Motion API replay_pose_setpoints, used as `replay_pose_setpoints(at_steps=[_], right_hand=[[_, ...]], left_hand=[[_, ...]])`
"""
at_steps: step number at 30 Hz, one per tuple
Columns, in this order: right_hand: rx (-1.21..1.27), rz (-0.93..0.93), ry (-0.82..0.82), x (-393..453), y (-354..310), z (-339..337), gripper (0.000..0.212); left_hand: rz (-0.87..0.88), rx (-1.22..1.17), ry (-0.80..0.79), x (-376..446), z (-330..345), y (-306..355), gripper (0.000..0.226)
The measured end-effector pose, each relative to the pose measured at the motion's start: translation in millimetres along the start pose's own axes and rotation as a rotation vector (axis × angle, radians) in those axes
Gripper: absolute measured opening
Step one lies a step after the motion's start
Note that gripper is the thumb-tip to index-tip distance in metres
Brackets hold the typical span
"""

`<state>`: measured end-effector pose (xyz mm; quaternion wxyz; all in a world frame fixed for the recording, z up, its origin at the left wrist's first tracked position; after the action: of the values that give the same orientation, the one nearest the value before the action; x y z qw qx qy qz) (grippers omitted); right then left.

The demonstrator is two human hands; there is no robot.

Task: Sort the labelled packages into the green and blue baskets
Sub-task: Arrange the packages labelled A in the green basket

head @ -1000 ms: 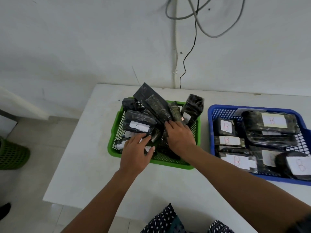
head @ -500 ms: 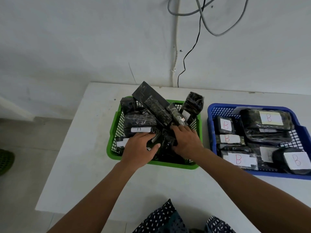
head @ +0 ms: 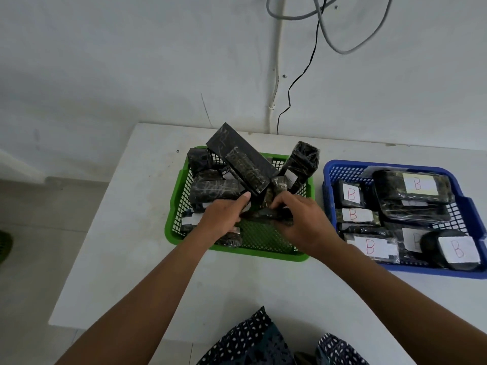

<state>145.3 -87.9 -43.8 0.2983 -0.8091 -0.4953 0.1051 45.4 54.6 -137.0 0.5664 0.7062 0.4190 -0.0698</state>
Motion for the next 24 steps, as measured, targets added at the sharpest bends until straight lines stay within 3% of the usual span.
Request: replay_pose_setpoints(at_steps=[3,6,8,10,13,17,19,22,24], right_hand=[[-0.056,-0.142,0.158,-6.5,-19.4,-16.9,0.03],[0.007,-0.21,0.085,-8.4,-23.9,-9.3,0.031],[0.102,-0.176,0.009,-12.4,-18.2,-1.0,0.044],[0.286,0.024,0.025,-14.7,1.5,-1.5,0.058],[0.446,0.448,0.145,-20.3,43.8,-0.7,0.054],[0.95,0.876,0.049,-33.6,66.4,40.4,0.046],[1.072,0.917,0.045,-34.1,68.3,45.3,0.037],[1.061,0.884,0.027,-28.9,74.4,42.4,0.03],[1.023,0.85,0.031,-24.8,80.6,38.1,0.026]], left_hand=[[-0.203,-0.292,-0.114,-2.4,15.2,-4.8,0.049],[-0.263,-0.551,-0.191,-8.5,29.8,2.7,0.029],[-0.232,-0.622,-0.12,-8.2,26.0,1.4,0.034],[-0.199,-0.688,-0.043,-7.4,20.3,-3.3,0.045],[-0.159,-0.777,-0.003,-7.6,16.1,-8.6,0.049],[-0.13,-0.892,0.025,-8.9,18.8,-11.3,0.049],[-0.113,-0.849,0.04,-10.4,18.9,-12.5,0.053],[-0.074,-0.707,0.034,-11.1,15.4,-10.7,0.061],[-0.035,-0.579,0.035,-10.8,10.0,-7.3,0.055]])
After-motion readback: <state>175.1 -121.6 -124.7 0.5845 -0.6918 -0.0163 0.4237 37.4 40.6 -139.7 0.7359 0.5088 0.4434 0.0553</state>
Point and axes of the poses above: each hand's wrist, its own x-axis towards the middle knuckle, its own z-axis out of the palm, y = z × x, the point moved 10 cm from there along x, towards the middle knuckle, and after that the axes turned 1 degree about x, right-handed, at the moved point
